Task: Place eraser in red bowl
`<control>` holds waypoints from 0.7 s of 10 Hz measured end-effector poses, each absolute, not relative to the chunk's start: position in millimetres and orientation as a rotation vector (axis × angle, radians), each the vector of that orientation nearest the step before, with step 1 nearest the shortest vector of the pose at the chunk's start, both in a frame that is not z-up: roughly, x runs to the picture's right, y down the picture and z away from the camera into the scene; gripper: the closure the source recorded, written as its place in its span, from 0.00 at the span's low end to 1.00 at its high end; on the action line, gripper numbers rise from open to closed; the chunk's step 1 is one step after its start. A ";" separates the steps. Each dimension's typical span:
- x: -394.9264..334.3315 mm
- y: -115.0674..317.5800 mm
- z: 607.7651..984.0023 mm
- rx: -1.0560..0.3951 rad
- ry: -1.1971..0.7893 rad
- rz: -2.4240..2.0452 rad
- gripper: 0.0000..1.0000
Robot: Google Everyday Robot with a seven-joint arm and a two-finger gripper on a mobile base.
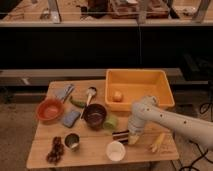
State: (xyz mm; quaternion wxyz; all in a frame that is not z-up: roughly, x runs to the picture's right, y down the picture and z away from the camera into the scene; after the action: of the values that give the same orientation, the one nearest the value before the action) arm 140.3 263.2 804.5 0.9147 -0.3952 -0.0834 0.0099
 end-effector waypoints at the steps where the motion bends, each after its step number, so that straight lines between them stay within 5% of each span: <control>1: 140.8 264.0 804.5 -0.815 -0.173 0.017 0.99; 4: 153.3 263.4 795.6 -0.747 -0.151 0.069 0.99; 7: 166.5 232.8 747.9 -0.681 -0.175 0.128 0.99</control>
State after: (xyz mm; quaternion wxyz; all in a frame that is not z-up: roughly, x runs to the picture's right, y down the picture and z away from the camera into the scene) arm 166.5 232.8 747.9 0.9368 -0.3335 -0.0856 0.0625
